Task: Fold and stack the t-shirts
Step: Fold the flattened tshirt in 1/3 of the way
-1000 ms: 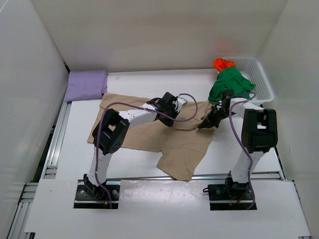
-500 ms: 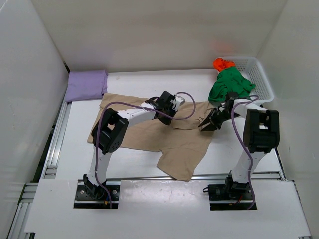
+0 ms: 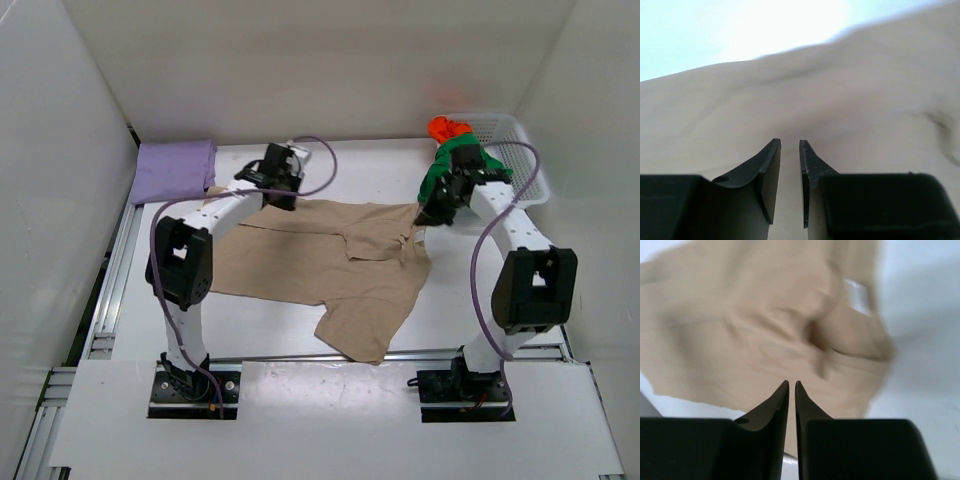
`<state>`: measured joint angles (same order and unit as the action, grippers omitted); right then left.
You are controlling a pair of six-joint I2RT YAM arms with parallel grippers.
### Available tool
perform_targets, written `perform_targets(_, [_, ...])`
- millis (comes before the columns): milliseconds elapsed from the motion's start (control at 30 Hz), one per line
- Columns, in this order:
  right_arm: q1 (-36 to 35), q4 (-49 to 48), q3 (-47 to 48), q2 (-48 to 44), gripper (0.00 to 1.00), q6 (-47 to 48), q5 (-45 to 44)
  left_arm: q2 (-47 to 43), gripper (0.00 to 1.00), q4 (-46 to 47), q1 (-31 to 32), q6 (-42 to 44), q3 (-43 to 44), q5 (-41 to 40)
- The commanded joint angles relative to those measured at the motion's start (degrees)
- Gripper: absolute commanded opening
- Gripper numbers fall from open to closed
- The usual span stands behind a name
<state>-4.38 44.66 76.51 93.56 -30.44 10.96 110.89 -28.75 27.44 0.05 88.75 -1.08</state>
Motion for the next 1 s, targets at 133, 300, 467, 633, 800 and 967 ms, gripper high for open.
perform_targets(133, [-5.55,-4.06,15.86,17.94,0.06,-3.48,3.98,5.29,0.34,-3.59,-15.91,-0.05,5.99,-11.31])
perform_targets(300, [-5.55,-0.10,15.95,26.57,0.00,-5.60,-3.63,9.15,0.35,-5.26,-22.25,-0.05,4.77,-12.45])
perform_targets(467, [-5.02,-1.51,27.41,34.40,0.00,-3.05,-9.18,13.73,0.45,-5.79,-25.68,-0.05,4.77,-13.16])
perform_targets(633, [-5.02,6.14,42.65,44.16,0.00,-3.05,-17.72,14.53,0.45,-6.93,-26.21,-0.05,2.66,-13.25])
perform_targets(800, [-5.02,5.35,50.13,48.64,0.00,-1.21,-17.12,12.51,0.45,-11.14,-27.79,-0.05,0.46,-9.12])
perform_targets(967, [-5.02,2.54,48.49,45.42,0.00,-1.20,-16.59,13.30,0.45,-20.63,-29.64,-0.05,2.91,-3.24])
